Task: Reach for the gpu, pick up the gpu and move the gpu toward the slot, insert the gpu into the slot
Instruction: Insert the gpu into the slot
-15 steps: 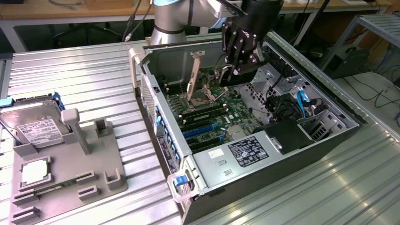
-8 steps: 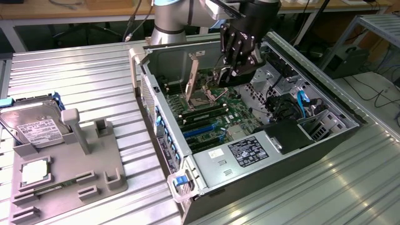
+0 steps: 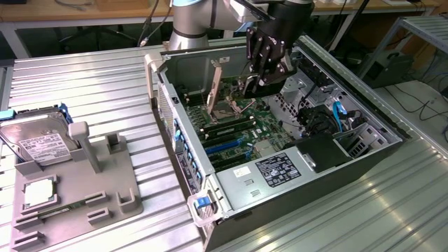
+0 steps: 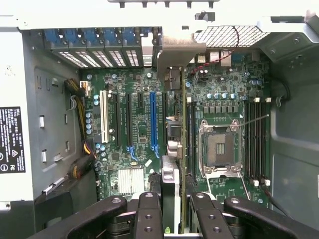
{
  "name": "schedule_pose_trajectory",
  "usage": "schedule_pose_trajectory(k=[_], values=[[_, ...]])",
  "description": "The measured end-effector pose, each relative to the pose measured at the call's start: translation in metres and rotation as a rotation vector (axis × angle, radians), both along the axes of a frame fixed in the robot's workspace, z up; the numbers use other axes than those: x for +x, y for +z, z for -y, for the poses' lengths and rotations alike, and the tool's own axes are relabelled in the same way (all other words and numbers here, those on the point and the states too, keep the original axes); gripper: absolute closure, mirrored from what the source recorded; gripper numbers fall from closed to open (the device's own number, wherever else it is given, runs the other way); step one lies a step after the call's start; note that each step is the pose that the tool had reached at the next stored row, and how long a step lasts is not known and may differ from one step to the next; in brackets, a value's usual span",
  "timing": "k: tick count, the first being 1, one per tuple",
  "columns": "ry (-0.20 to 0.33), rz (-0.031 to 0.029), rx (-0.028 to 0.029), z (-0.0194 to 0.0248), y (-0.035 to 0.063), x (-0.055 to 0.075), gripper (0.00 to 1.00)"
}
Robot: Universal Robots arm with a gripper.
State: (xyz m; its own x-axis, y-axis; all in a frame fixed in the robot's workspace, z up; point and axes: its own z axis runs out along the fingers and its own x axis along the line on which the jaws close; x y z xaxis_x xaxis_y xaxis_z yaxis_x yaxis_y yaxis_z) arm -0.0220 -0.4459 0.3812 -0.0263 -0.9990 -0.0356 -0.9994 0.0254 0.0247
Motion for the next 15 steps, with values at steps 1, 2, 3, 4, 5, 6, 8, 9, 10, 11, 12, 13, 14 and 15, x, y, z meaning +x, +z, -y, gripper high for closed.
schedule_pose_trajectory(k=[1, 2, 3, 4, 5, 6, 8, 9, 10, 11, 12, 13, 14, 15], values=[[0.000, 0.0000, 0.0000, 0.0000, 0.0000, 0.0000, 0.73], [0.000, -0.0001, 0.0000, 0.0000, 0.0000, 0.0000, 0.73], [0.000, 0.0000, -0.0001, 0.0000, 0.0000, 0.0000, 0.73], [0.000, 0.0000, 0.0000, 0.0000, 0.0000, 0.0000, 0.73], [0.000, -0.0001, 0.0000, 0.0000, 0.0000, 0.0000, 0.73], [0.000, -0.0001, 0.0000, 0.0000, 0.0000, 0.0000, 0.73], [0.000, 0.0000, 0.0000, 0.0000, 0.0000, 0.0000, 0.73], [0.000, 0.0000, 0.0000, 0.0000, 0.0000, 0.0000, 0.73], [0.000, 0.0000, -0.0001, 0.0000, 0.0000, -0.0004, 0.73], [0.000, 0.0000, -0.0002, 0.0000, -0.0001, -0.0007, 0.73], [0.000, -0.0002, -0.0002, 0.0000, -0.0002, -0.0009, 0.73], [0.000, -0.0006, 0.0002, 0.0000, -0.0007, -0.0011, 0.73], [0.000, -0.0008, 0.0003, 0.0000, -0.0016, -0.0011, 0.73], [0.000, -0.0009, 0.0002, 0.0001, -0.0028, -0.0012, 0.73]])
